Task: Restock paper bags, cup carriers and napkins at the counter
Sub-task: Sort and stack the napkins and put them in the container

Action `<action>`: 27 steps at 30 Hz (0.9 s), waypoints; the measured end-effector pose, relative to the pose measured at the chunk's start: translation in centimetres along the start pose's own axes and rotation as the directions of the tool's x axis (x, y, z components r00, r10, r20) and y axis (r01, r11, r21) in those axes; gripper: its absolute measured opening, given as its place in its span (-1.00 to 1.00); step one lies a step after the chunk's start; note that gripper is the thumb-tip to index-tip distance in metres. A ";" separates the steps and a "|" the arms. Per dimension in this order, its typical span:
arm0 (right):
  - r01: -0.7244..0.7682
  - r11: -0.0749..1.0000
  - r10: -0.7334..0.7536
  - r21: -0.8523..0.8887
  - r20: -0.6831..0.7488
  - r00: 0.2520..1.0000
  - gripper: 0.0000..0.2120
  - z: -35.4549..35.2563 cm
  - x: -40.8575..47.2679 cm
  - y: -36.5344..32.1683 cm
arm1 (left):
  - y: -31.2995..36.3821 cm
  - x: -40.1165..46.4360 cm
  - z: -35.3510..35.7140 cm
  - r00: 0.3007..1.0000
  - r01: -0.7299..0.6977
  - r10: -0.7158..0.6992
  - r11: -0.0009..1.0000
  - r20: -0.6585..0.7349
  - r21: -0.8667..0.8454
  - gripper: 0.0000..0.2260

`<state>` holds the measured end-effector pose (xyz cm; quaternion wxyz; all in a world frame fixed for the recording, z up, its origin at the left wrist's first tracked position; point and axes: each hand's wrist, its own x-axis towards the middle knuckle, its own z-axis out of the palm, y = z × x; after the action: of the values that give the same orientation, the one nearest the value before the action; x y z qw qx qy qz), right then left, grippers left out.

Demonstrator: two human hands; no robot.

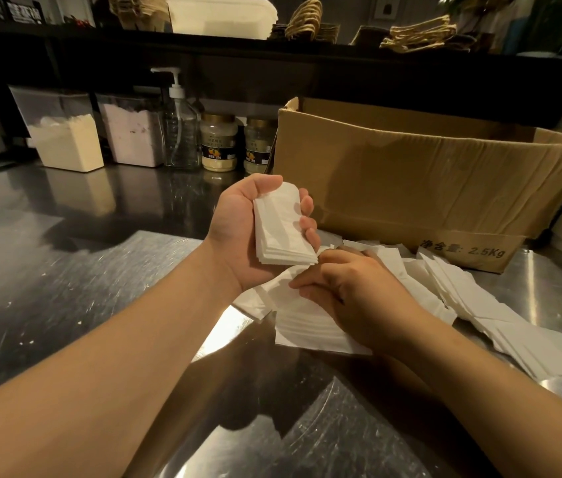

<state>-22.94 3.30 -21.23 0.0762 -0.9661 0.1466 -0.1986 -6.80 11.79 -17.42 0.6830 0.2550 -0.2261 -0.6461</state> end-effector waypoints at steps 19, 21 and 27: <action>0.022 0.999 -0.022 -0.031 -0.017 1.000 -0.79 -0.3 -0.1 -0.4 | -0.2 0.0 0.2 0.999 -0.018 0.019 1.000 -0.035 0.020 -0.54; 0.032 0.998 -0.033 -0.050 -0.024 0.999 -0.79 -0.2 -0.1 -0.4 | -0.2 0.0 0.2 0.999 -0.018 0.019 1.000 -0.038 0.024 -0.54; 0.031 0.999 -0.033 -0.022 -0.096 0.995 -0.83 0.1 -0.2 -0.2 | -0.1 0.0 0.0 0.999 -0.011 0.012 1.000 -0.041 0.011 -0.54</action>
<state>-23.07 3.56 -21.38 0.0560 -0.9583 0.1368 -0.2447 -6.88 11.80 -17.49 0.6897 0.2704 -0.2171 -0.6356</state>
